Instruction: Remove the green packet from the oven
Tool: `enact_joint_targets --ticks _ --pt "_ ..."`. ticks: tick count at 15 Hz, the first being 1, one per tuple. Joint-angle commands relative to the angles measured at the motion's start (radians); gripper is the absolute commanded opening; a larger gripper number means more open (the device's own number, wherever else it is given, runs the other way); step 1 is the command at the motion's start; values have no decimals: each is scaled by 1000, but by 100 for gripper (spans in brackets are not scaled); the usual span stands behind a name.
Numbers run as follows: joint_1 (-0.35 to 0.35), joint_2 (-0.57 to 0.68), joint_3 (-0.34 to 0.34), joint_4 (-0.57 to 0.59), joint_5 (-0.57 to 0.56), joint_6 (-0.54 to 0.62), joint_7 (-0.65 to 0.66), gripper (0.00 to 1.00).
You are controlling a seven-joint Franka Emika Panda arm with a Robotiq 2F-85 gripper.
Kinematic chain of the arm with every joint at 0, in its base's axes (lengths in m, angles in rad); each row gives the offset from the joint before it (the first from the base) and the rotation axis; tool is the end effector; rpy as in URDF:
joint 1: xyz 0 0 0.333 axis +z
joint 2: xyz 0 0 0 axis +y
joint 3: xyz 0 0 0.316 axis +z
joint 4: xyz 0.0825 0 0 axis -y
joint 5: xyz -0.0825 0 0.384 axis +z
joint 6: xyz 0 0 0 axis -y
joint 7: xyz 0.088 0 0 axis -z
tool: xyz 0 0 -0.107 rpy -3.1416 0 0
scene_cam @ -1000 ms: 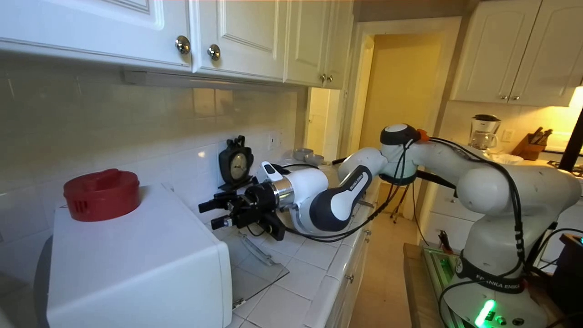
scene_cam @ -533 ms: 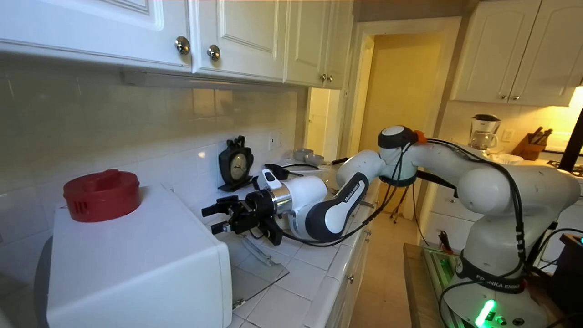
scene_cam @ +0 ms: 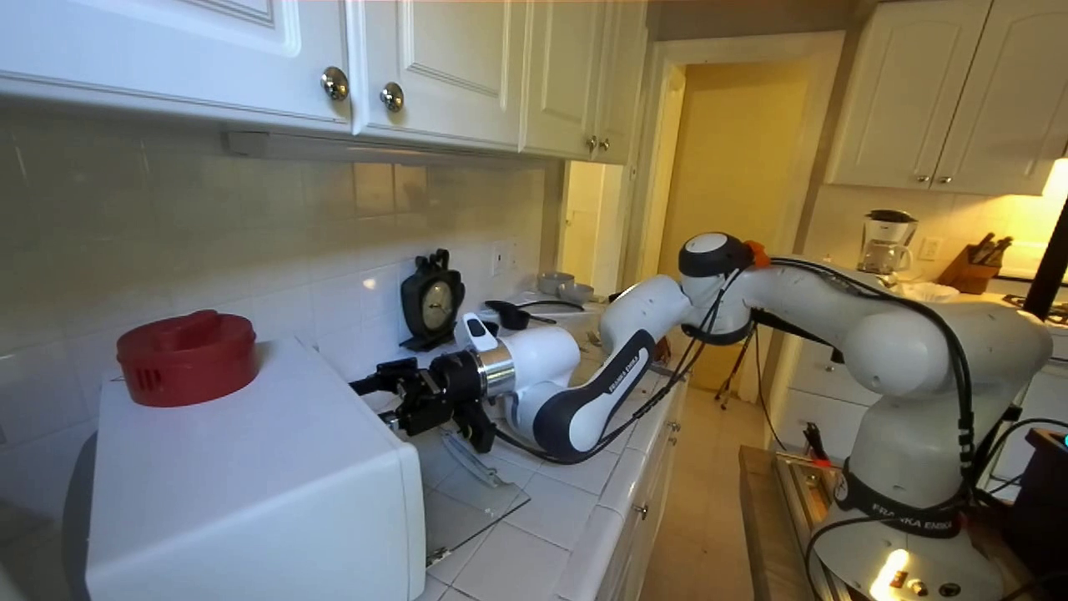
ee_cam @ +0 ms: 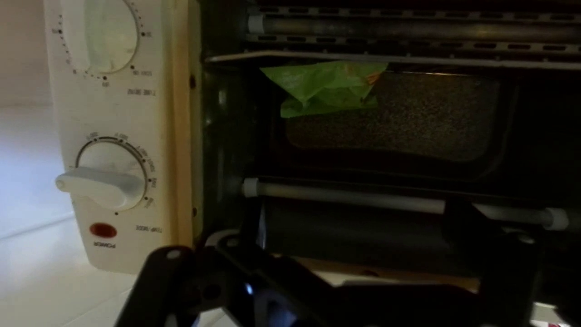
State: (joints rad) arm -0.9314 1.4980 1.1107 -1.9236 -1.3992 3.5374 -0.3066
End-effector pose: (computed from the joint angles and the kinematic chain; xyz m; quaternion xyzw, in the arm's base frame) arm 0.5900 0.1062 0.2207 -0.6491 -0.3391 -0.6234 0.2738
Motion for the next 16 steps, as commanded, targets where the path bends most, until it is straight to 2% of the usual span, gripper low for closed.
enact_joint_targets --ticks 1,8,12,16 --pt "106 0 -34 125 -134 52 146 100" --pt "223 -6 -99 326 -292 147 348 100" --pt "272 -28 -122 394 -298 139 438 100" --pt "315 -53 -154 414 -300 131 516 100"
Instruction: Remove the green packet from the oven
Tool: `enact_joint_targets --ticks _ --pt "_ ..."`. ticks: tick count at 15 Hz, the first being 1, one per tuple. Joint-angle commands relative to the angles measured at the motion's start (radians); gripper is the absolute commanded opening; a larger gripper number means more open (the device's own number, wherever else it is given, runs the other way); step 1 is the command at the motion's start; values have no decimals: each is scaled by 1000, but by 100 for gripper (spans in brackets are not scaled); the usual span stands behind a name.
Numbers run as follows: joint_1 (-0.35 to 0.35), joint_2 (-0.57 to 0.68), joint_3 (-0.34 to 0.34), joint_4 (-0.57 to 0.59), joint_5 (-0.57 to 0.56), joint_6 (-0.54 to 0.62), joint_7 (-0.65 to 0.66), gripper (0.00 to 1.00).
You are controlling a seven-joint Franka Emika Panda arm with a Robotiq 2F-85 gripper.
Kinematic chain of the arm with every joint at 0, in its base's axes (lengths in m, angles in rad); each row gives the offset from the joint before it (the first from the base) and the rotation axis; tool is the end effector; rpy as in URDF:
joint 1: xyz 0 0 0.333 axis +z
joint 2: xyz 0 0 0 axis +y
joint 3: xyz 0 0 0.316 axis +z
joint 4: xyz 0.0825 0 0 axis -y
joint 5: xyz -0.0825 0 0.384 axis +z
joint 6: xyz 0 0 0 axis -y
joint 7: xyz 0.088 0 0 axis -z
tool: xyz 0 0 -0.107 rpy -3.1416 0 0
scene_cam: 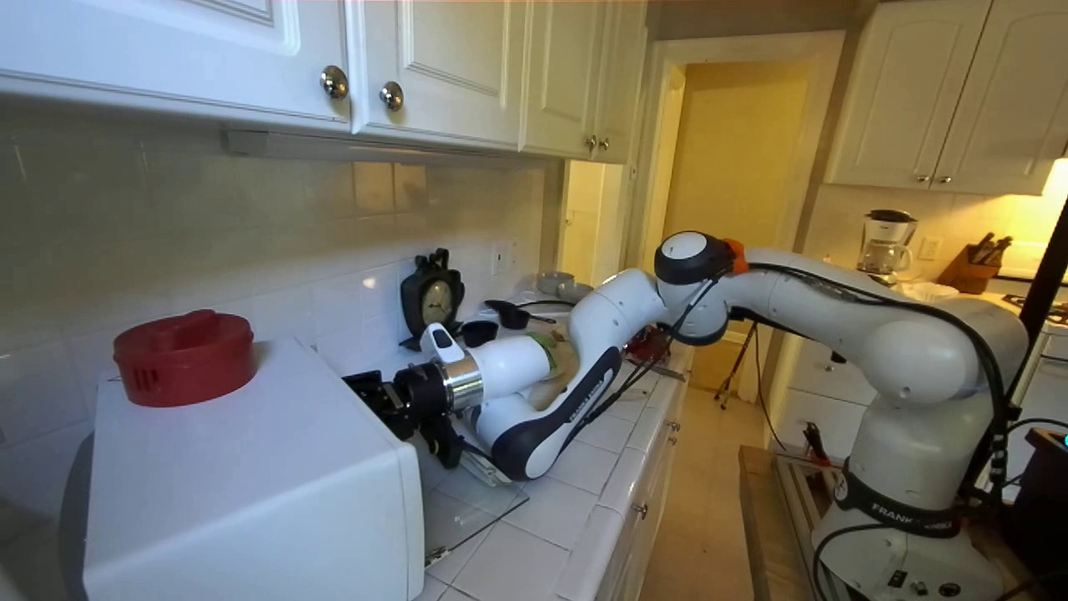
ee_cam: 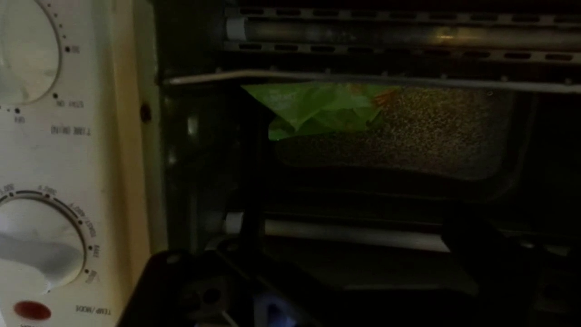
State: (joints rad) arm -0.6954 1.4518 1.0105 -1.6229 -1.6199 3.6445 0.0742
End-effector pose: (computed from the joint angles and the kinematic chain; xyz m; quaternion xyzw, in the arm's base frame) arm 0.6236 0.1436 0.2099 -0.6409 -0.3486 -0.6190 0.2910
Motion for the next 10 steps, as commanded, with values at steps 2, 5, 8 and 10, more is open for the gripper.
enact_joint_targets --ticks 2,5,8,10 --pt "97 -25 -75 108 -84 26 172 100" --pt "130 -55 -106 118 -92 23 211 100" --pt "162 -72 -138 138 -86 25 241 100" --pt "172 -79 -142 147 -58 11 240 100"
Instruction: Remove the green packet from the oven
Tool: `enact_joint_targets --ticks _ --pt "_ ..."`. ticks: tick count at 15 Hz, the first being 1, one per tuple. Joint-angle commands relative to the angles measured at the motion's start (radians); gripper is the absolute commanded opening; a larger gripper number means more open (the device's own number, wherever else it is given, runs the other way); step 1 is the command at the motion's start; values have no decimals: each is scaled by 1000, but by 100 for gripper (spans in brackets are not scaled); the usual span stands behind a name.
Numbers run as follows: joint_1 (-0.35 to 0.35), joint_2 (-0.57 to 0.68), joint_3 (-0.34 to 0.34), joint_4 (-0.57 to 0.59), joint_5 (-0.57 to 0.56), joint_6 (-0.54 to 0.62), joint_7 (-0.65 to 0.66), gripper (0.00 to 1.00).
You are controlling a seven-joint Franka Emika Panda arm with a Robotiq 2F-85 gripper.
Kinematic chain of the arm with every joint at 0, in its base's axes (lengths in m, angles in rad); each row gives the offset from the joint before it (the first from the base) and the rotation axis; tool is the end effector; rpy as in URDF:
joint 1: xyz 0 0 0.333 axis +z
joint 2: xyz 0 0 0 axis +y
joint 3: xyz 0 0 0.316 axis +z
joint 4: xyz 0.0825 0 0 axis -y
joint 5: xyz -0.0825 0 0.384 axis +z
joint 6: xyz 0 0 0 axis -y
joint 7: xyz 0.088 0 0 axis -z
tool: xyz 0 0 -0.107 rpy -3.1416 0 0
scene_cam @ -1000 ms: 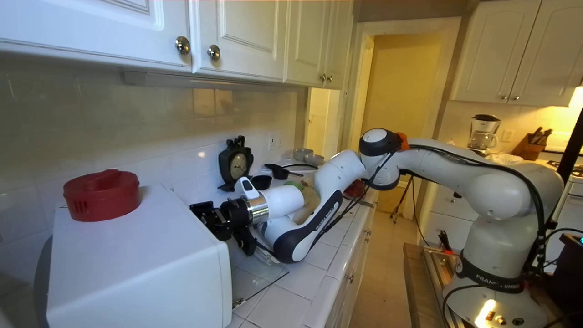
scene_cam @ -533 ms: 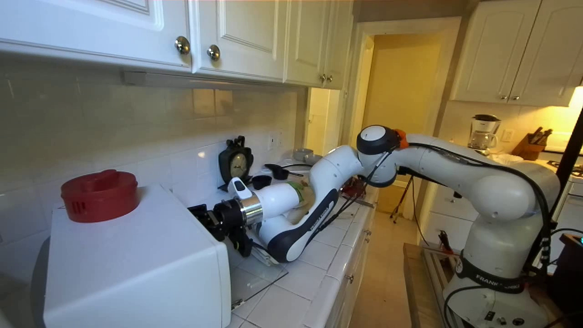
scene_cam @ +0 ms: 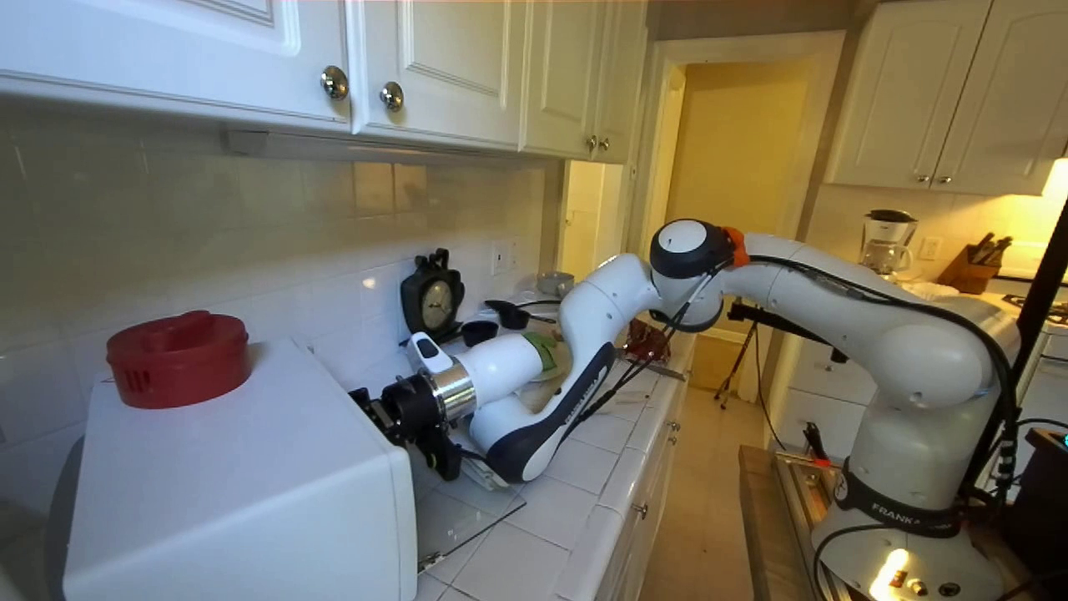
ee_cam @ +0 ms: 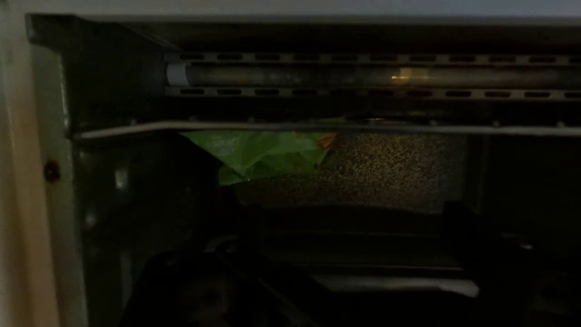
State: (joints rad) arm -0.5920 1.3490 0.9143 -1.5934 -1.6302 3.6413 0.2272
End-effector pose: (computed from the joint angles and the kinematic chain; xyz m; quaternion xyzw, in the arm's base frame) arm 0.6213 0.1728 0.2064 -0.6650 -0.3732 -0.5737 0.2989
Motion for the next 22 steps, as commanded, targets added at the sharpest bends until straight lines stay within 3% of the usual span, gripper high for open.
enact_joint_targets --ticks 1,4,5,6,14,19,22 --pt "68 22 -37 121 -20 -8 69 100" --pt "66 11 -12 132 38 -87 20 100" --pt "147 -94 -136 127 212 -8 -25 100" --pt "85 -4 -23 150 107 -113 -14 100" --pt "124 -11 -24 194 124 -139 -48 100" --pt "134 -24 -28 154 -12 27 2 100" --pt "155 -21 -25 159 -56 53 -1 100"
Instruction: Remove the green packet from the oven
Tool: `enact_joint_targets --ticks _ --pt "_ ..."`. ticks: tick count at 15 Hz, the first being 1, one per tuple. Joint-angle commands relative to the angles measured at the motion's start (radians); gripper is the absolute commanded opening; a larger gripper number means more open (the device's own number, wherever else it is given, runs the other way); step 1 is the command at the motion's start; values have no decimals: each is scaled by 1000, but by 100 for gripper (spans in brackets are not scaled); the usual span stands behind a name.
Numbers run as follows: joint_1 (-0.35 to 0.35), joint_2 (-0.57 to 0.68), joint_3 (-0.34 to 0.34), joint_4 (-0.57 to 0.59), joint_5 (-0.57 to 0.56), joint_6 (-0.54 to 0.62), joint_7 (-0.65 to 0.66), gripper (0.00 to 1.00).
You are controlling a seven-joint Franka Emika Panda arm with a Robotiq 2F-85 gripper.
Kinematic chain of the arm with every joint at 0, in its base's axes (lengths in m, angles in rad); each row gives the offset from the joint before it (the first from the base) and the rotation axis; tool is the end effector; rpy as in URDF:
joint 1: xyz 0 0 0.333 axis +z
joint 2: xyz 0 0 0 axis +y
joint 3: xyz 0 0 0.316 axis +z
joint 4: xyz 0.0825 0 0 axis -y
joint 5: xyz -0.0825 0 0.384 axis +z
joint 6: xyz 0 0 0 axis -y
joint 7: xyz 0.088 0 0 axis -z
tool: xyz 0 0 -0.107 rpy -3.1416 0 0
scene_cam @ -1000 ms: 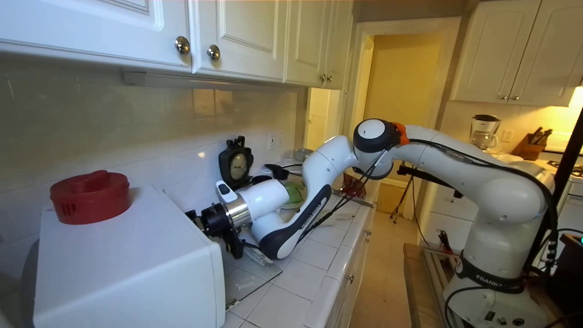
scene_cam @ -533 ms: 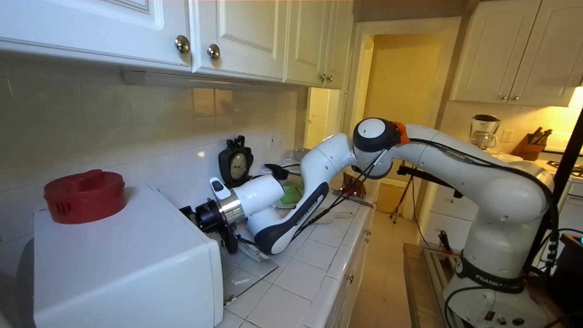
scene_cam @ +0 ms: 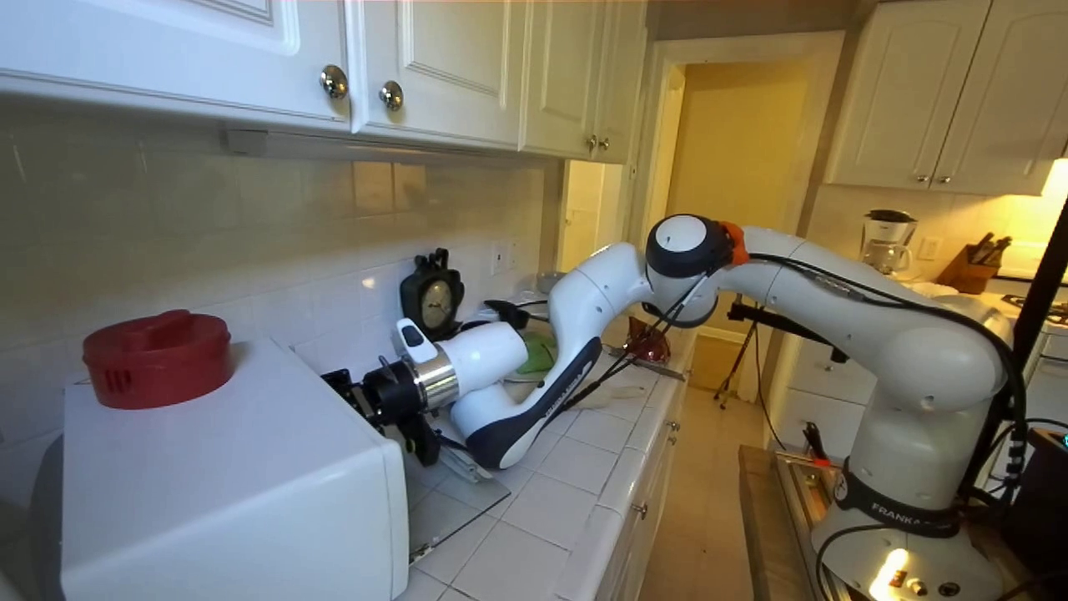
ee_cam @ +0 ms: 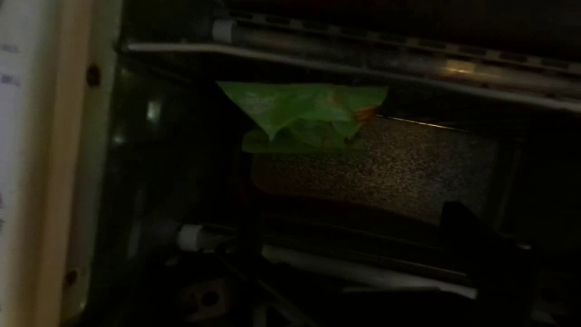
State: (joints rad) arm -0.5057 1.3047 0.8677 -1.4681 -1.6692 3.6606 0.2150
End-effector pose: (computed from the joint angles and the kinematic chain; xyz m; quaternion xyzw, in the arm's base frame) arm 0.6430 0.1807 0.2250 -0.6361 -0.4234 -0.5969 0.2444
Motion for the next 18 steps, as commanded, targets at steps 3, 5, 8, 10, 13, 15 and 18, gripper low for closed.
enact_joint_targets --ticks 3,5,8,10,13,15,18 --pt "198 -101 -176 29 228 187 -60 100" --pt "272 -141 -274 40 328 229 -59 100" --pt "260 -161 -280 -5 425 144 -98 100" --pt "266 -188 -314 -33 511 131 -128 100" --pt "378 -255 -480 -30 622 173 -68 100" --pt "365 -250 -444 -47 620 123 -100 100" --pt "400 -260 -455 -34 592 94 -67 100"
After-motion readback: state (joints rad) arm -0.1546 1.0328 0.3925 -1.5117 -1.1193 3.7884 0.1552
